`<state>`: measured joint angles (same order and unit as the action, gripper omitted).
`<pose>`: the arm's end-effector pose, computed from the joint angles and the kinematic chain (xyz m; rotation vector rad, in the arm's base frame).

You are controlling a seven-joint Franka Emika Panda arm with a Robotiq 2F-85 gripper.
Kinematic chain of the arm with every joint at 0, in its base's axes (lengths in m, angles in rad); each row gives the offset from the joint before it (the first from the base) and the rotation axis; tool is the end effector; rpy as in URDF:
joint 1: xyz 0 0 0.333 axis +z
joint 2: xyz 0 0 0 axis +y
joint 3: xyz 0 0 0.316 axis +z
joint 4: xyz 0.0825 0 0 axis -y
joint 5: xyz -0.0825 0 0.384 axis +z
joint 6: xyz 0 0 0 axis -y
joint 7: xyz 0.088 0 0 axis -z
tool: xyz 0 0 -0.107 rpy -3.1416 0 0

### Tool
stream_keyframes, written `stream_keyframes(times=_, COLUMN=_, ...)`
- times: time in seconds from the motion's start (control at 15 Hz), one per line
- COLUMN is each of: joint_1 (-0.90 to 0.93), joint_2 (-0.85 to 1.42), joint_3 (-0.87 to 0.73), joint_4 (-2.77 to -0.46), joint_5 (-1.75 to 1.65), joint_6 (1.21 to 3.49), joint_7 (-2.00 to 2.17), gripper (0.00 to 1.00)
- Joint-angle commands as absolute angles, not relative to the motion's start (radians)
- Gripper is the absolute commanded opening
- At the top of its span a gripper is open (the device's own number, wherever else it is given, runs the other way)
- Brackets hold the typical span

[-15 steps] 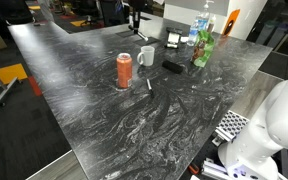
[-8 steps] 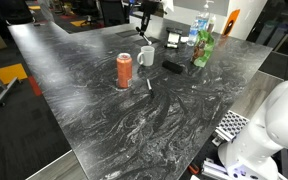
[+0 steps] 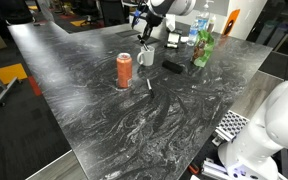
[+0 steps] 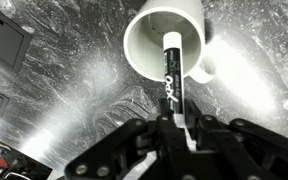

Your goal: Pick up one black marker and put it in the white mug

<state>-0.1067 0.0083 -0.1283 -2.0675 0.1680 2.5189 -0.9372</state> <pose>0.5700 -0.1379 0.4757 2.8053 0.8492 0.6528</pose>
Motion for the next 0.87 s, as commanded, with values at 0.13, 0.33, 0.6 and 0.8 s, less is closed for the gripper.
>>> stream_keyframes(times=0.13, joint_1=-0.114, joint_2=-0.010, joint_3=-0.125, joint_4=-2.136, joint_5=0.256, joint_6=2.599, joint_7=-1.001, gripper=0.62)
stream_keyframes(times=0.33, joint_1=-0.110, joint_2=-0.020, joint_3=-0.124, joint_4=-2.108, joint_5=0.016, joint_6=2.490, joint_7=-0.801, gripper=0.85)
stream_keyframes(times=0.6, joint_1=-0.079, joint_2=-0.041, joint_3=-0.090, joint_4=-2.040, joint_5=-0.249, joint_6=2.184, joint_7=-0.590, gripper=1.00)
stream_keyframes(times=0.8, joint_1=-0.048, joint_2=-0.052, joint_3=-0.054, joint_4=-1.989, joint_5=-0.288, joint_6=1.939, joint_7=-0.545, gripper=1.00)
